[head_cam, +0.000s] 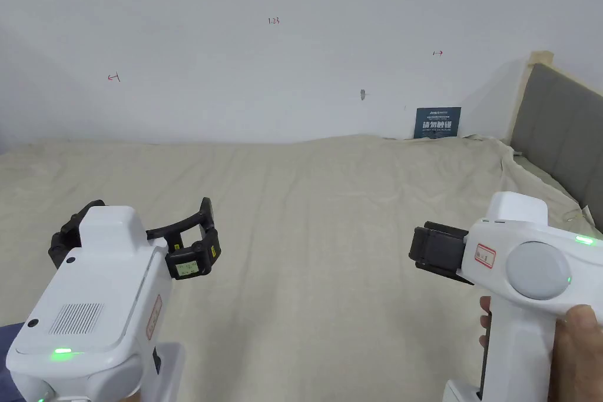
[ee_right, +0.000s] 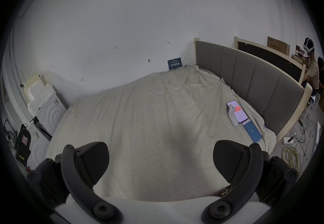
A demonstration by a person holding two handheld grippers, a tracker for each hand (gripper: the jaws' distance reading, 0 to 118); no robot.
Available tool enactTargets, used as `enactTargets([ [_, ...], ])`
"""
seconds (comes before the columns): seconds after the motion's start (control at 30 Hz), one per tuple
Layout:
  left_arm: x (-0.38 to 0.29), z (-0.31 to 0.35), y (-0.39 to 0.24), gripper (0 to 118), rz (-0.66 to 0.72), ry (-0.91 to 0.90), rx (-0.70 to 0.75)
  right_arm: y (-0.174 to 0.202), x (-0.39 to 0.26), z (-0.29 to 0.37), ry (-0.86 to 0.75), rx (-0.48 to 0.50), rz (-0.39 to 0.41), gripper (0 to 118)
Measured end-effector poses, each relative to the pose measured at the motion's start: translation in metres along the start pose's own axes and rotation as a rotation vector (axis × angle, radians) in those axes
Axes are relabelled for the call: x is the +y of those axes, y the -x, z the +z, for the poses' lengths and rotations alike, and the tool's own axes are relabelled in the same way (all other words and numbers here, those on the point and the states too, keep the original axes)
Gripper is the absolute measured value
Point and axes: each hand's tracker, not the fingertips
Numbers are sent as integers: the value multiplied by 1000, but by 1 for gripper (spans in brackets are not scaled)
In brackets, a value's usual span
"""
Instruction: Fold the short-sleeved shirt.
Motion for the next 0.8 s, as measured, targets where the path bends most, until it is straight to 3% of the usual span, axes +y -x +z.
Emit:
enactTargets([
  [0.2,0,0,-1,118,-2,-3,-6,3,0,1,-68,-13,30,116],
  [0.33,1,0,-1,118,0,-8,-4,4,-8,7,-275,-8,79,116],
  [0.5,0,0,-2,118,-1,-14,-1,-2,-29,21,-665,129,189,118],
  [0.6,-1,0,-2,118,4,-21,2,4,-30,27,-679,47,184,118],
  [0.8,-2,0,-3,118,12,-22,8,0,-30,22,-667,36,184,118],
])
